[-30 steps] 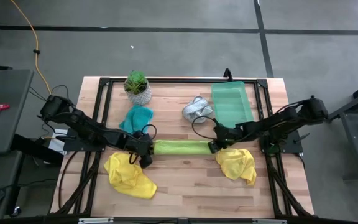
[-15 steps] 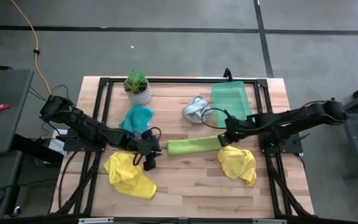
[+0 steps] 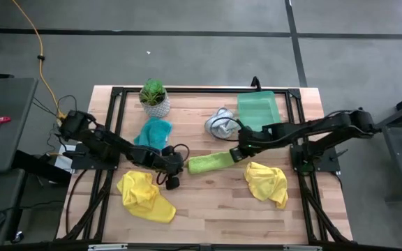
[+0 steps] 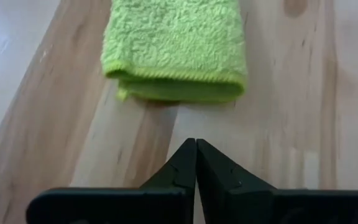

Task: Fold microfiber towels
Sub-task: Fold the green microfiber cloth

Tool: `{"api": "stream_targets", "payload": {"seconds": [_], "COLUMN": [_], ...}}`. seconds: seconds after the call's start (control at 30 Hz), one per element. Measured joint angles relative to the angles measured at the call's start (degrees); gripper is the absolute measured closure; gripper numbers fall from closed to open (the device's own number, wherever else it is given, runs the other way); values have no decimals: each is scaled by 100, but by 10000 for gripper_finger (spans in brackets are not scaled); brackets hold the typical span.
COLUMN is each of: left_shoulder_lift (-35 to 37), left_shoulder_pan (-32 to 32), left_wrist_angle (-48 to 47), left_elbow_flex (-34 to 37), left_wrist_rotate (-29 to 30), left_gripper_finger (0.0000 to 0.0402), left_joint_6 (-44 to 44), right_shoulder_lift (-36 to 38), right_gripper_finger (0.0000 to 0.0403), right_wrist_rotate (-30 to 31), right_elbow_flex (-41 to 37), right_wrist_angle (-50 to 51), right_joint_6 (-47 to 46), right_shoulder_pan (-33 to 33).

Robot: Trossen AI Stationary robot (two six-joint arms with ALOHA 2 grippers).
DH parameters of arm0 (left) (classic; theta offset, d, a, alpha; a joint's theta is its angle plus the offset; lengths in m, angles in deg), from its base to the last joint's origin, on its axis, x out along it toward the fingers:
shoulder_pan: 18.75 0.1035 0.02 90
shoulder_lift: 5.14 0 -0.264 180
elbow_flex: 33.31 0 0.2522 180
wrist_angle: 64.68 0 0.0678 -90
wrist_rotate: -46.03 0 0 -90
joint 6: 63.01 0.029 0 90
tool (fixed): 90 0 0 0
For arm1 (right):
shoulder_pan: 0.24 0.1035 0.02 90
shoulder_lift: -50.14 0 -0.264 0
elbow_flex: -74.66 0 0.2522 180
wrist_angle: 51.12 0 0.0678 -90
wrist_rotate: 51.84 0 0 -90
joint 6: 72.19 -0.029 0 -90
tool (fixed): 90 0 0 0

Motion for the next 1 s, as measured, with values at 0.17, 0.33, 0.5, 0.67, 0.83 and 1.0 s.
{"api": "stream_targets", "payload": {"seconds": [0.17, 0.33, 0.5, 0.67, 0.83, 1.0], "left_shoulder_lift": [-241, -280, -282, -284, -284, -284], "left_shoulder_pan": [2, 3, 2, 2, 2, 2], "left_wrist_angle": [616, 715, 723, 724, 730, 737], "left_elbow_flex": [4, 7, 8, 9, 9, 11], "left_wrist_rotate": [143, 192, 192, 202, 209, 211], "left_gripper_finger": [401, 401, 401, 401, 401, 401], "left_joint_6": [-7, -6, -7, -7, -7, -8], "right_shoulder_lift": [-600, -1122, -1593, -1960, -2251, -2507], "right_gripper_finger": [403, 403, 403, 403, 403, 403], "right_wrist_rotate": [-290, -310, -311, -328, -554, -809], "right_elbow_flex": [344, 635, 811, 833, 833, 833], "right_wrist_angle": [-644, -1249, -1964, -2763, -3259, -3563], "right_joint_6": [103, 87, -72, -314, -437, -485], "right_shoulder_pan": [39, 37, 37, 37, 37, 37]}}
